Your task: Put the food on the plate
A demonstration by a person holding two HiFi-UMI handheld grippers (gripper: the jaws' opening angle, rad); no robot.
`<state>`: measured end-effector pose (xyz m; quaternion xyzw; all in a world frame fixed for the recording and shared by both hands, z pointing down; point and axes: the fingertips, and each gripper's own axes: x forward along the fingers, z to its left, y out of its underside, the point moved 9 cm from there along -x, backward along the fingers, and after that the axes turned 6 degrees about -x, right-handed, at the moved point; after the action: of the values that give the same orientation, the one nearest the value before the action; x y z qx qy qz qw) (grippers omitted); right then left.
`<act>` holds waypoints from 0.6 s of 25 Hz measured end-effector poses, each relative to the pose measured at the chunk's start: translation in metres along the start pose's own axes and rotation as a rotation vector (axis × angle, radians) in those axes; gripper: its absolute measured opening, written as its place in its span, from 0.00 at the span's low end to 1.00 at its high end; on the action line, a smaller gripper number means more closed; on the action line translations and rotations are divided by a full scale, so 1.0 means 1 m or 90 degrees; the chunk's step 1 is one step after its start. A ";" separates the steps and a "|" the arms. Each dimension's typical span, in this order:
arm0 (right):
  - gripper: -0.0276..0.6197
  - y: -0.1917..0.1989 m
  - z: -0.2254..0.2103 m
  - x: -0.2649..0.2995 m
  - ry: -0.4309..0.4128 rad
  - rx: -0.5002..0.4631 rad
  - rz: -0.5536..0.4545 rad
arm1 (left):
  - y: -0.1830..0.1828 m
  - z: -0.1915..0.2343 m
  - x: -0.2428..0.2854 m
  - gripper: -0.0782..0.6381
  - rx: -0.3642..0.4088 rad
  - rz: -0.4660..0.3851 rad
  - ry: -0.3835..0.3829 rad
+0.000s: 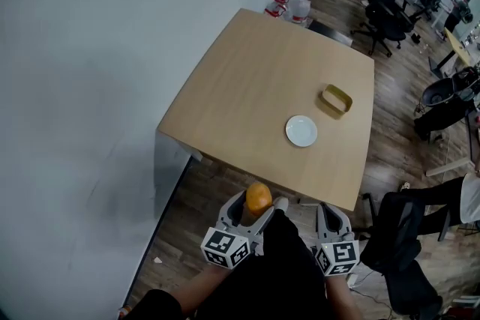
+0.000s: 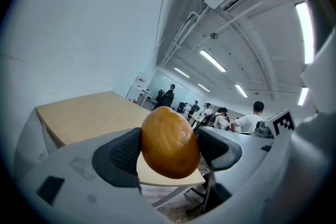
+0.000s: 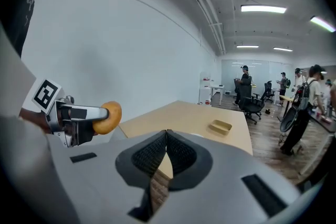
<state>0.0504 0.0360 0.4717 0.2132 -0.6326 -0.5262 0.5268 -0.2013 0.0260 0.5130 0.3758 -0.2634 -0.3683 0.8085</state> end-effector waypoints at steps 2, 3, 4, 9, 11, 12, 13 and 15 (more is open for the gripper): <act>0.14 0.002 -0.007 0.006 -0.002 0.010 0.004 | -0.002 0.003 0.004 0.55 0.009 0.003 -0.009; 0.14 0.002 -0.010 0.011 -0.006 0.013 0.004 | -0.002 0.005 0.008 0.55 0.012 0.006 -0.013; 0.14 0.002 -0.013 0.016 -0.011 0.016 0.001 | -0.003 0.007 0.012 0.55 0.014 0.009 -0.017; 0.14 0.004 -0.031 0.033 -0.037 0.024 -0.017 | -0.001 0.014 0.041 0.55 -0.022 0.015 -0.045; 0.14 0.003 -0.042 0.043 -0.038 0.036 -0.022 | -0.004 0.015 0.057 0.55 -0.013 0.021 -0.052; 0.14 0.002 -0.048 0.050 -0.040 0.043 -0.024 | -0.007 0.016 0.067 0.55 -0.004 0.026 -0.051; 0.14 0.002 -0.052 0.059 -0.042 0.048 -0.025 | -0.009 0.017 0.077 0.55 0.006 0.033 -0.050; 0.14 0.001 -0.063 0.074 -0.048 0.055 -0.024 | -0.013 0.019 0.098 0.55 0.019 0.048 -0.046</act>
<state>0.0807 -0.0526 0.4986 0.2278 -0.6700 -0.5155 0.4832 -0.1621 -0.0650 0.5286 0.3638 -0.3120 -0.3472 0.8061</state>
